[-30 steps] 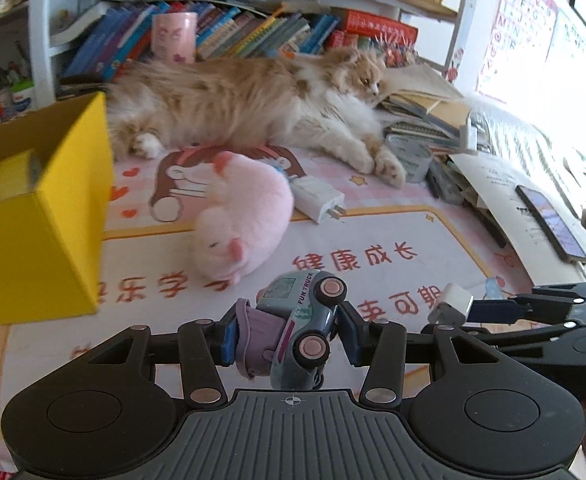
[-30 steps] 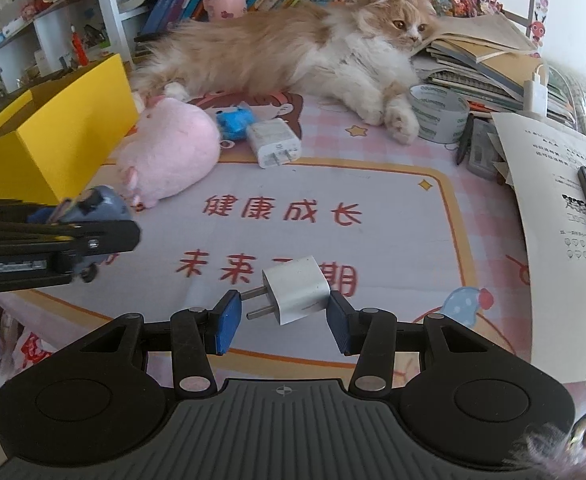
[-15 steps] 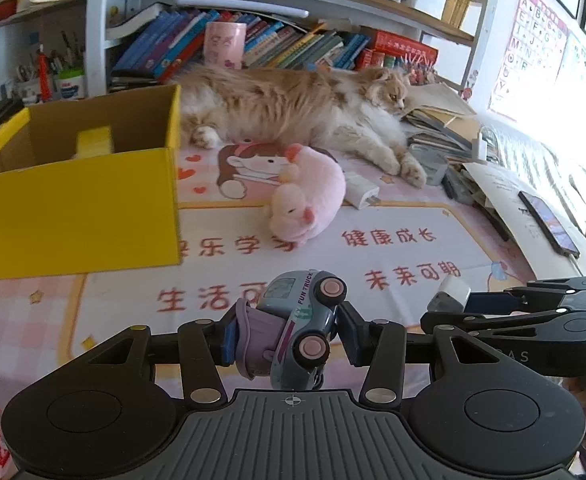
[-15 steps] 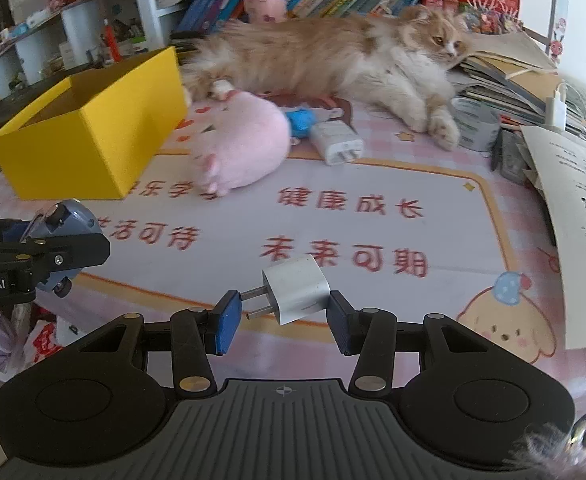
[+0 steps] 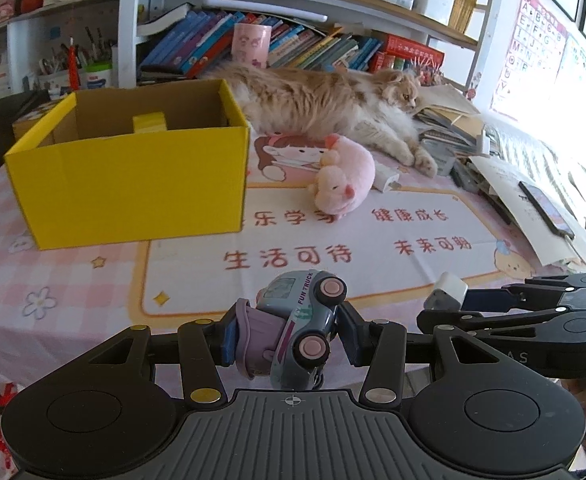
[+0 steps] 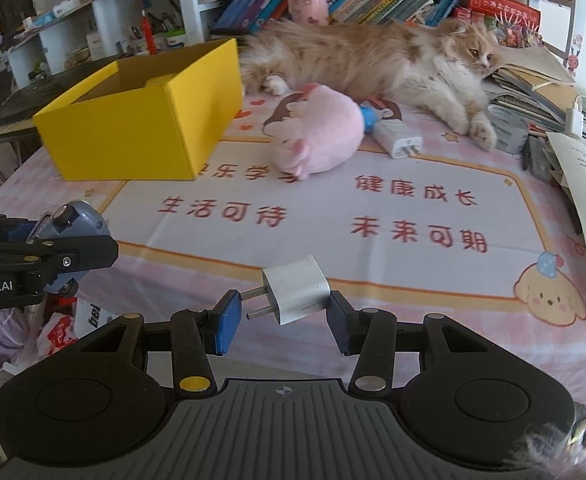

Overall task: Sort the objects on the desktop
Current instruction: 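Lift the grey toy car in the left tool while the right tool carries the plug toward the yellow box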

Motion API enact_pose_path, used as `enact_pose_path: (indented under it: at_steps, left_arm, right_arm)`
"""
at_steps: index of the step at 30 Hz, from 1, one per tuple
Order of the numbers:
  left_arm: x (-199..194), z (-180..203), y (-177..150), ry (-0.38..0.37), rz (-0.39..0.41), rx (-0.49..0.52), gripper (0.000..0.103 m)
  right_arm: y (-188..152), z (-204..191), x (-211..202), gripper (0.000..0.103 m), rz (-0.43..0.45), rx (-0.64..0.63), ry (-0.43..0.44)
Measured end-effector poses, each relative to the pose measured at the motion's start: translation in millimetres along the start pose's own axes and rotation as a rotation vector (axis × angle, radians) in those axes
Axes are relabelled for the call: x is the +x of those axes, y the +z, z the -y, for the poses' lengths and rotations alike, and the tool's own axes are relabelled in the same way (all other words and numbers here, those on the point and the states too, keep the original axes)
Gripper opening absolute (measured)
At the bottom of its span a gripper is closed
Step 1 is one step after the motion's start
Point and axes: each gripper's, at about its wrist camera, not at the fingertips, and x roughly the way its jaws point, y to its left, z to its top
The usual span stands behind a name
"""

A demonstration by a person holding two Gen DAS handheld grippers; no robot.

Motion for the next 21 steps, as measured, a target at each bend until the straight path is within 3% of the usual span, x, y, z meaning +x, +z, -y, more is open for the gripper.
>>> enact_pose_path:
  at_steps: [21]
  left_arm:
    - [-42,-54,-32,0.032,0.001,-0.044,0.047]
  right_arm:
    - [-18,-79,-1,0.044,-0.014,-0.051,0.037]
